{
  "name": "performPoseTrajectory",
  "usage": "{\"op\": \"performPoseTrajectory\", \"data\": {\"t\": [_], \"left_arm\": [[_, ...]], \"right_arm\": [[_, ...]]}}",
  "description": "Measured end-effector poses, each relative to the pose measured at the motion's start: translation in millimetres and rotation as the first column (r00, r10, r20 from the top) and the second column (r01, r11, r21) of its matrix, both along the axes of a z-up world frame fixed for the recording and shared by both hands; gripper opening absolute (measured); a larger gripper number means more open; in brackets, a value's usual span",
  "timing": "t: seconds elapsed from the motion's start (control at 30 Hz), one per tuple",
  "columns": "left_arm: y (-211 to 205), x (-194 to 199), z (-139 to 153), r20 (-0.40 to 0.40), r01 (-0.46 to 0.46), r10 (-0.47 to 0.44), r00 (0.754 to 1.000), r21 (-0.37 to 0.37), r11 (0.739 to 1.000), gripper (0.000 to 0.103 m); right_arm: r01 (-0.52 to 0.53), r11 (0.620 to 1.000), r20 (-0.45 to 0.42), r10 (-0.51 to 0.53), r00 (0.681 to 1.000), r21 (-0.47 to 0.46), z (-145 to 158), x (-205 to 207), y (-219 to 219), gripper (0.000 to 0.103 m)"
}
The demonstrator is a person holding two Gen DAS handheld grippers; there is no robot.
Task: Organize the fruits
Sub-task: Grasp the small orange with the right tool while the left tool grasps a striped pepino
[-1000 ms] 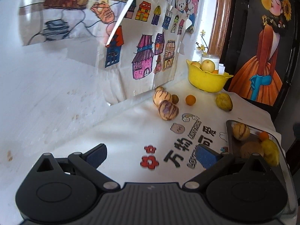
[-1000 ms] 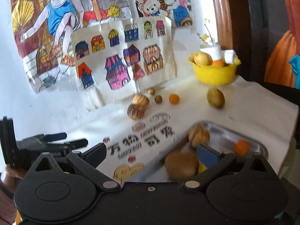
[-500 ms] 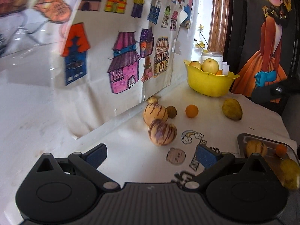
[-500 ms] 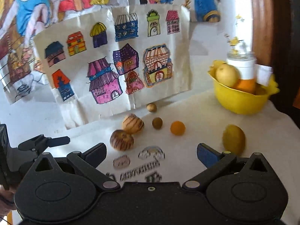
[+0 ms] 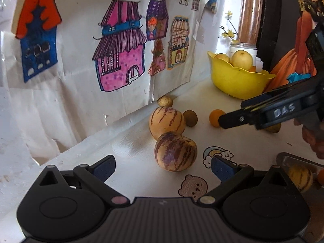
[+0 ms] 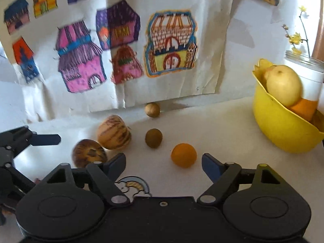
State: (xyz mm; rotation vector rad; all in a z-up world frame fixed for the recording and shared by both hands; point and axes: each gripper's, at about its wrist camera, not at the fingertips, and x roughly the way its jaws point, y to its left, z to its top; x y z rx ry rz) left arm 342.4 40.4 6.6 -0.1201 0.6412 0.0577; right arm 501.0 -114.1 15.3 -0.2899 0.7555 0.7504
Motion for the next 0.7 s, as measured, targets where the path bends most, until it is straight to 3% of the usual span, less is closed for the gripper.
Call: {"op": "performPoseTrajectory", "data": {"t": [0.13, 0.27, 0.7], "left_arm": [[-1.1, 8.4, -3.1, -0.007, -0.006, 0.006, 1.000, 0.000, 1.000, 0.100], [-4.1, 16.0, -6.1, -0.018, 0.002, -0.002, 1.000, -0.006, 1.000, 0.093], [-10.1, 29.1, -9.9, -0.024, 0.013, -0.014, 1.000, -0.022, 1.000, 0.067]], "right_arm": [[0.020, 0.999, -0.007, -0.021, 1.000, -0.039, -12.0, 13.7, 4.7, 0.076], [0.057, 0.997, -0.018, -0.058, 0.998, -0.057, -25.9, 25.2, 5.6, 0.063], [0.076, 0.997, -0.020, -0.077, 0.997, -0.024, -41.1, 37.5, 10.8, 0.047]]}}
